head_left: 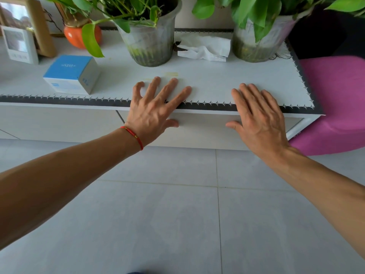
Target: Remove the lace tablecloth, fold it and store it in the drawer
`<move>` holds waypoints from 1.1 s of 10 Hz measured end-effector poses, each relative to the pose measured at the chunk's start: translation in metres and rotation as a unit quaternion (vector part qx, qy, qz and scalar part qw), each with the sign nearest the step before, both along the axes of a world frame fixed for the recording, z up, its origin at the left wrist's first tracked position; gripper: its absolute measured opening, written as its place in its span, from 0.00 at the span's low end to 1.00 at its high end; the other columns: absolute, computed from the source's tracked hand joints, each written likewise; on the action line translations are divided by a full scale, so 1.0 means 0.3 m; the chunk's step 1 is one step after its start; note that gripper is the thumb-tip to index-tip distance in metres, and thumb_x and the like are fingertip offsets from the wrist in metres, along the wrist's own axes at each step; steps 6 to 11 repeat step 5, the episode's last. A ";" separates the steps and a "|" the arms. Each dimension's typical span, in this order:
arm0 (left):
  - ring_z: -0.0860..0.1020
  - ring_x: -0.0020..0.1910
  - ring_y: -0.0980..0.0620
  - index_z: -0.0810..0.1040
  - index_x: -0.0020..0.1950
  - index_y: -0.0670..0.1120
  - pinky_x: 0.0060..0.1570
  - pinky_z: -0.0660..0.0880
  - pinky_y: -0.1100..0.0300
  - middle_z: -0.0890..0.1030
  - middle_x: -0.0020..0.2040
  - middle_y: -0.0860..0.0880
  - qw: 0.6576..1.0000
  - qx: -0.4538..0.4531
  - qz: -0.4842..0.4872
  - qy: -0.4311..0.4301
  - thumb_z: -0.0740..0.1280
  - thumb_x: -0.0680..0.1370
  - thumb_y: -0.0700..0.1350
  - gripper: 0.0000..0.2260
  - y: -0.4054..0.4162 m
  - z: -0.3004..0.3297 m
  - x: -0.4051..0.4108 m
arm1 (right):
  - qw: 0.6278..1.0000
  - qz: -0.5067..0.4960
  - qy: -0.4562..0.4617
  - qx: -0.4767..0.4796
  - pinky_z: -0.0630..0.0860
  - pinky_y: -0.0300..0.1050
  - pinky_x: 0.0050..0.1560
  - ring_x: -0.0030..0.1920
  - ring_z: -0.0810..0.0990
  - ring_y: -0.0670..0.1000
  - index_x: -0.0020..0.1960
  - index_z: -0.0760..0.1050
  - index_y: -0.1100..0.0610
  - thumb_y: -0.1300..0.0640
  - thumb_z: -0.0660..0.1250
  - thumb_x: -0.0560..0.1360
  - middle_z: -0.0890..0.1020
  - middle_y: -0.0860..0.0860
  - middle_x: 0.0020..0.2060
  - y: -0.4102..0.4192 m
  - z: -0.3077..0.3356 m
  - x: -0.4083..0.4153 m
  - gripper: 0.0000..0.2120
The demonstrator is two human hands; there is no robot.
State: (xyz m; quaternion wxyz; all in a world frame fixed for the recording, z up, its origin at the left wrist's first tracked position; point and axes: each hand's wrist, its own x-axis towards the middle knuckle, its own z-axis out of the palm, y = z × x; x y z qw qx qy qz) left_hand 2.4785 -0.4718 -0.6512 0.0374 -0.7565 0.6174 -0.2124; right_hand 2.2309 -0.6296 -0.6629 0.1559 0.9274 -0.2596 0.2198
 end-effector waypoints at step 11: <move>0.77 0.49 0.33 0.84 0.59 0.36 0.45 0.77 0.42 0.83 0.54 0.36 0.960 -0.129 -0.159 0.190 0.68 0.76 0.25 0.15 0.073 0.109 -0.120 | 0.984 0.047 -0.103 0.136 0.69 0.61 0.72 0.68 0.74 0.66 0.71 0.72 0.67 0.53 0.69 0.79 0.76 0.64 0.67 0.091 0.053 -0.041 0.25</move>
